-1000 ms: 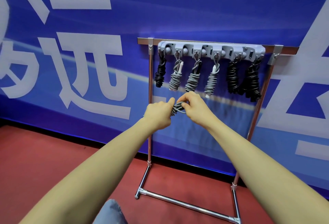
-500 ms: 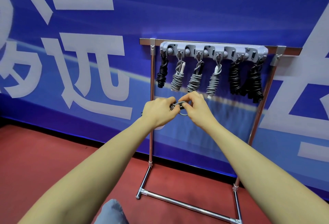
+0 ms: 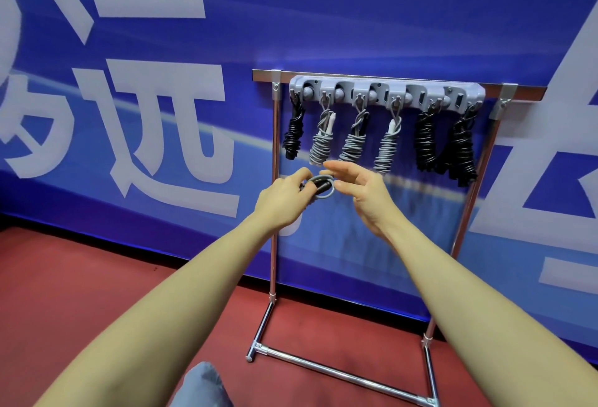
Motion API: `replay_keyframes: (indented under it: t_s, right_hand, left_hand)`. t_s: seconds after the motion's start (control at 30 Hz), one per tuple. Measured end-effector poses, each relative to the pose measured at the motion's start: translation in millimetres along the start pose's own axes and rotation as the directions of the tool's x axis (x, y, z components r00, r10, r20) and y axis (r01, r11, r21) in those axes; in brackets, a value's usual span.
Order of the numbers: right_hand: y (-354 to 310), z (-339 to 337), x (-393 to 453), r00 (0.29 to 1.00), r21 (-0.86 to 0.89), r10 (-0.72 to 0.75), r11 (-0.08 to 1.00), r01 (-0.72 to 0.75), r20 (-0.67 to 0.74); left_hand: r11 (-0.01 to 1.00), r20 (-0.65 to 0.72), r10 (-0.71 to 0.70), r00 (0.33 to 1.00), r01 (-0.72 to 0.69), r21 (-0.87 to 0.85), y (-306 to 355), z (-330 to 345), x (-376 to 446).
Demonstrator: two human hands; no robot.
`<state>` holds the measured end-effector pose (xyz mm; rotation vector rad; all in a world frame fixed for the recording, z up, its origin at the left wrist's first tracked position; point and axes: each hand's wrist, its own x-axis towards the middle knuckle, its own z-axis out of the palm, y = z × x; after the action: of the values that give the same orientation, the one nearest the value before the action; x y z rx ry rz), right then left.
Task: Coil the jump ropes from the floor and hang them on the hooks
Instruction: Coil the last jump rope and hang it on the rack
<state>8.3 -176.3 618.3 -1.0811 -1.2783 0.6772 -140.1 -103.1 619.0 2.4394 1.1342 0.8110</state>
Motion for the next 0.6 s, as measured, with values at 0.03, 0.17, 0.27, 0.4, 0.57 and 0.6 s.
replay_keyframes:
  t_s: [0.03, 0.17, 0.27, 0.4, 0.57, 0.6]
  right_hand:
    - [2, 1, 1, 1.000, 0.016, 0.003, 1.000, -0.003, 0.004]
    - [6, 6, 4, 1.000, 0.005, 0.012, 1.000, -0.012, -0.025]
    - [7, 10, 5, 0.997, -0.070, 0.007, 0.997, -0.013, -0.083]
    - [6, 13, 4, 0.983, -0.166, -0.019, 0.986, -0.012, -0.184]
    - [8, 11, 1, 0.960, -0.258, -0.092, 0.966, 0.022, -0.263]
    - [8, 10, 0, 0.960, -0.249, -0.086, 0.968, 0.018, -0.267]
  left_hand:
    - [1.000, -0.010, -0.006, 1.000, 0.006, -0.004, 1, -1, 0]
    - [0.999, -0.033, -0.003, 0.999, 0.004, 0.047, 1, -1, 2]
    - [0.995, -0.030, 0.004, 1.000, -0.001, 0.096, 1, 4, 4]
    - [0.999, -0.020, -0.003, 1.000, 0.004, 0.051, 5, 11, 2]
    - [0.996, 0.054, 0.076, 0.996, -0.078, 0.041, 6, 16, -1]
    - [0.994, 0.054, 0.091, 0.994, -0.094, 0.057, 6, 17, -1]
